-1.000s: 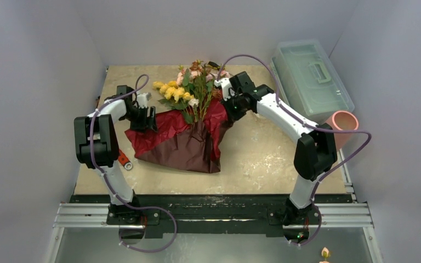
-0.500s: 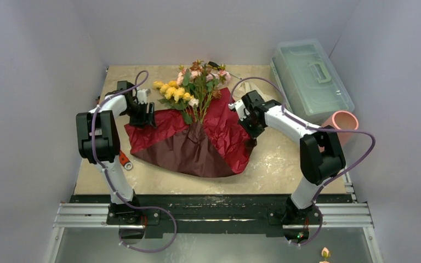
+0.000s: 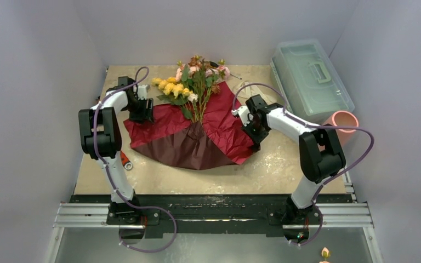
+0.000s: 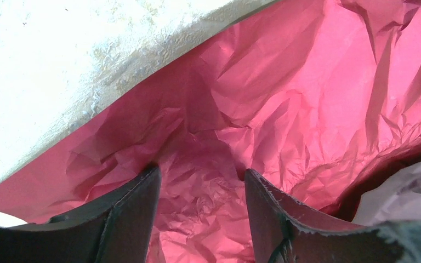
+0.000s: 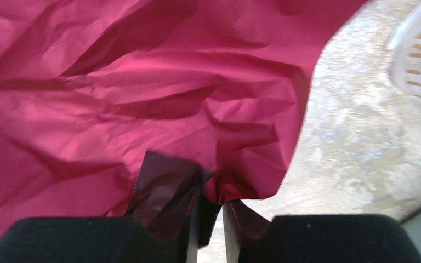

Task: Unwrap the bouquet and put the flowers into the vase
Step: Unfold the wrapping paper at the center of the board.

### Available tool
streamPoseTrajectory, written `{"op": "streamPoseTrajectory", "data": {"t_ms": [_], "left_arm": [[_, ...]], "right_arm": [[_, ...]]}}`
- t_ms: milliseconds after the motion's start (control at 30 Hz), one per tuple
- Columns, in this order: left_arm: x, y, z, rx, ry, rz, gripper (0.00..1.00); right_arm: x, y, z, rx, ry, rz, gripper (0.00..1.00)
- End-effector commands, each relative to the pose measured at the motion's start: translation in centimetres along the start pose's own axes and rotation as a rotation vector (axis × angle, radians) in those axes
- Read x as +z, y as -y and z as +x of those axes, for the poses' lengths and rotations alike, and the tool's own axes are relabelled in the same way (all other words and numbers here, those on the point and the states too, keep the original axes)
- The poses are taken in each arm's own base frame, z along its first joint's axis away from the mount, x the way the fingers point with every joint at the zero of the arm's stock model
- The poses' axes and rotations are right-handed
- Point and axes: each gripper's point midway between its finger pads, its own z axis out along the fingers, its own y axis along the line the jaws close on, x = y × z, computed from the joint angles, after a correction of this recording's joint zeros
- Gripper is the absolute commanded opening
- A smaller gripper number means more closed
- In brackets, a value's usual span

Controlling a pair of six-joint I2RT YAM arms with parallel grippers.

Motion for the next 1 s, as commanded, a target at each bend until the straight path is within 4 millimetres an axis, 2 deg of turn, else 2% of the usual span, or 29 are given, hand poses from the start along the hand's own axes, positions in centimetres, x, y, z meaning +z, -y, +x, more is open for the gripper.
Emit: {"op": "streamPoseTrajectory", "data": {"t_ms": [0,67,200,300,400,433,467,500,600,767,967], "left_arm": [[1.4,-0.3,1.4,0.026,-0.040,0.014,0.60],[0.6,0.3,0.7,0.047,-0.014,0.034,0.62],[-1.1,1.2,-0.7,0.094,0.031,0.062,0.68],[-2.9,1.7,-2.1,0.128,0.079,0.065,0.72],[-4.5,1.9,-3.2,0.156,0.123,0.058,0.78],[-5.0,1.9,-3.6,0.163,0.137,0.050,0.80],[-5.5,1.9,-3.9,0.167,0.147,0.043,0.90],[-5.8,1.8,-4.1,0.168,0.154,0.033,0.94],[-6.6,1.5,-4.7,0.159,0.170,0.000,1.00],[-7.8,0.1,-5.0,0.092,0.192,-0.072,1.00],[-8.7,-4.1,-3.4,-0.101,0.206,-0.112,1.00]], "right_arm": [[-4.2,-2.7,-2.6,-0.021,0.137,-0.171,0.37],[-5.3,-2.9,-3.6,-0.016,0.179,-0.189,0.48],[-7.2,-2.4,-5.7,-0.014,0.243,-0.184,0.64],[-9.0,-1.4,-8.5,-0.007,0.326,-0.164,0.72],[-9.5,-0.5,-11.0,0.014,0.367,-0.148,0.77],[-9.5,0.0,-11.7,0.025,0.373,-0.140,0.78],[-9.3,0.5,-12.3,0.047,0.376,-0.134,0.79],[-9.2,0.9,-12.9,0.057,0.380,-0.133,0.79],[-8.0,2.1,-14.6,0.091,0.380,-0.123,0.81],[-5.5,3.9,-16.2,0.133,0.356,-0.090,0.81],[-2.6,4.6,-16.4,0.158,0.318,-0.088,0.81]]}}
